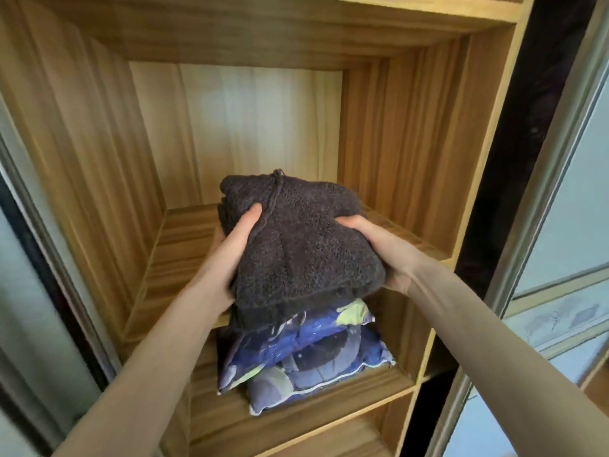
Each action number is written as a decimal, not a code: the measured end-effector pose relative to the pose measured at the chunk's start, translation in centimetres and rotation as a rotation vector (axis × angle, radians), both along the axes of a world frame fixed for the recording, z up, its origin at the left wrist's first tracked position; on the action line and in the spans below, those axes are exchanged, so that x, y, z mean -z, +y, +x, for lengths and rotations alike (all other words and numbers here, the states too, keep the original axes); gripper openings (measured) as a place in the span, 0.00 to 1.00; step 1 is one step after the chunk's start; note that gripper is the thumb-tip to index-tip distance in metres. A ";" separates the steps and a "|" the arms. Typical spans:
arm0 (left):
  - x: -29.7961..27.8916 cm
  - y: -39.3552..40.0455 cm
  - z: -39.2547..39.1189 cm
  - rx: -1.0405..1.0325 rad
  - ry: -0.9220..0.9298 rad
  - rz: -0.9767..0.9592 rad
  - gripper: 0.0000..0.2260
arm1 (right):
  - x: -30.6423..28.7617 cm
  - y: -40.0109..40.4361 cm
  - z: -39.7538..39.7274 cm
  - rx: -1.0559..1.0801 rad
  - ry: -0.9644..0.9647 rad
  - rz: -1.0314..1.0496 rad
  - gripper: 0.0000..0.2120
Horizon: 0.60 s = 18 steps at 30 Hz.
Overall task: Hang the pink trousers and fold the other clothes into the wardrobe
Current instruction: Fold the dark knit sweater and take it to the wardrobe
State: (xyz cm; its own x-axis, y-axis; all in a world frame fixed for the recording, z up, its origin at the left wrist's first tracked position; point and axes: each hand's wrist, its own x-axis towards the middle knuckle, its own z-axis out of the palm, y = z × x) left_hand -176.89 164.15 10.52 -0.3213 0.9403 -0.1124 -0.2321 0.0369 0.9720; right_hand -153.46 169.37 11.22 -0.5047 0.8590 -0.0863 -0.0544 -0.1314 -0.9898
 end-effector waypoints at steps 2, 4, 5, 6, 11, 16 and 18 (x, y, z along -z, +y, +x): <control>0.1 0.0 -0.4 -0.053 0.013 0.046 0.45 | -0.1 2.2 -1.4 -0.003 -0.025 -0.003 0.26; -0.5 1.1 -0.8 -0.166 0.119 0.016 0.41 | -0.3 4.2 -2.2 -0.009 -0.077 0.015 0.25; -0.8 1.6 -0.8 -0.192 0.145 -0.007 0.38 | -0.2 5.2 -2.4 -0.009 -0.118 0.033 0.25; -1.2 2.2 -0.8 -0.198 0.165 -0.044 0.36 | -0.2 6.0 -2.6 -0.006 -0.163 0.053 0.26; -1.1 3.8 -1.4 -0.153 0.379 -0.221 0.35 | 0.5 9.2 -2.6 0.045 -0.436 0.213 0.37; -0.7 5.4 -2.8 -0.265 0.869 -0.280 0.49 | -2.0 9.9 -2.3 0.094 -0.553 0.614 0.30; -2.0 5.7 -2.1 -0.235 1.109 -0.160 0.40 | -3.3 9.7 -3.4 0.030 -0.547 0.713 0.25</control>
